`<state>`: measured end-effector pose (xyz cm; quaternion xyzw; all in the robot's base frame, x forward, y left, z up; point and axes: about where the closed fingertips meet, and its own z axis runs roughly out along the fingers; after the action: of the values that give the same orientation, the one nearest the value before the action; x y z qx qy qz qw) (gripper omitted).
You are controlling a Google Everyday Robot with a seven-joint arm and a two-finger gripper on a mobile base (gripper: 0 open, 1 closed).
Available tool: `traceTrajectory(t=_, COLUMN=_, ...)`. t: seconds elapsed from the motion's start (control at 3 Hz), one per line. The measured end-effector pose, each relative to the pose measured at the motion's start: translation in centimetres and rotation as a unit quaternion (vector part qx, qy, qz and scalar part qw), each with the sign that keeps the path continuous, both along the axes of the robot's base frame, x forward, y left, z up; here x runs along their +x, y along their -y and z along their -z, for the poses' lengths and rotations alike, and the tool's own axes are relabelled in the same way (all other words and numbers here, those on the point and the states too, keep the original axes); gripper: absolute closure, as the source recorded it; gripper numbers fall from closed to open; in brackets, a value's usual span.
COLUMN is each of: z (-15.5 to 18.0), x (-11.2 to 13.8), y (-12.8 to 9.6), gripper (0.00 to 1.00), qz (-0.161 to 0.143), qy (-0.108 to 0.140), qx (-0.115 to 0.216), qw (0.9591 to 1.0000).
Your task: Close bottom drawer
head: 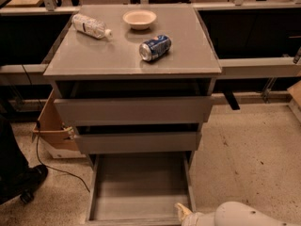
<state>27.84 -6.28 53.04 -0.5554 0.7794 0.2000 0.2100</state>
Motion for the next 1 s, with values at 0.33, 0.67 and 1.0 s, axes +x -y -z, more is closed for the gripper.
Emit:
traceTrajectory(t=0.33, z=4.5, x=3.0, y=-0.9, gripper=0.0, qz=0.004, qy=0.028, qx=0.027, qw=0.9992)
traceTrajectory(t=0.67, z=7.3, x=1.8, y=-2.2, gripper=0.0, qz=0.007, qy=-0.001, qx=0.053, qw=0.9986)
traceTrajectory(t=1.0, z=7.3, x=1.8, y=-2.2, gripper=0.0, qz=0.007, qy=-0.001, qx=0.053, qw=0.9986)
